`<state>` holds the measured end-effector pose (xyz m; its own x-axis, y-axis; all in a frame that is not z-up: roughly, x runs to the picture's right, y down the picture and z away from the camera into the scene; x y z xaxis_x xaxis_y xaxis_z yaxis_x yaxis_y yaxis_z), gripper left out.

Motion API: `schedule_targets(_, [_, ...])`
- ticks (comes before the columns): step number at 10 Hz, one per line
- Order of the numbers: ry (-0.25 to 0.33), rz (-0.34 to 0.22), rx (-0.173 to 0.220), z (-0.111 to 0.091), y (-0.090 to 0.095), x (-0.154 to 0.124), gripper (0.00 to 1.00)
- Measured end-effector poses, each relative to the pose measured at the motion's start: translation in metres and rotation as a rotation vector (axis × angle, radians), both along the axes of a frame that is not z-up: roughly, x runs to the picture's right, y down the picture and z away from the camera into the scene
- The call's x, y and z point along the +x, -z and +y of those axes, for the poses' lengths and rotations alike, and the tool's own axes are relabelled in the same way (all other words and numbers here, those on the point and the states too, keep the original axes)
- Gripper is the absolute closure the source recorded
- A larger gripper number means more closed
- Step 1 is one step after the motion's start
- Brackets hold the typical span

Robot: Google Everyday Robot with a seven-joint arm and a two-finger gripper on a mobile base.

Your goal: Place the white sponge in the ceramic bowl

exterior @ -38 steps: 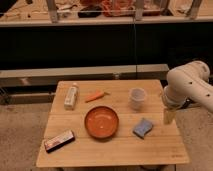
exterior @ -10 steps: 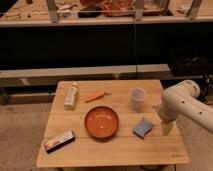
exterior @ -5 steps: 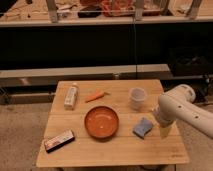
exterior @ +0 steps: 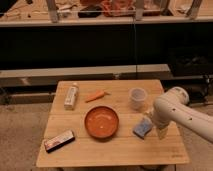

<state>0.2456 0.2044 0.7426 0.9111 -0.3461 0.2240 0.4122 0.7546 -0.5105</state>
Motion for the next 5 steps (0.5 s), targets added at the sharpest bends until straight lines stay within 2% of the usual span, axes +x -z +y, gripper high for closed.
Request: schedule_targets(5, [0.087, -0.036, -0.002, 0.0036, -0.0103, -0.0125, 0.20])
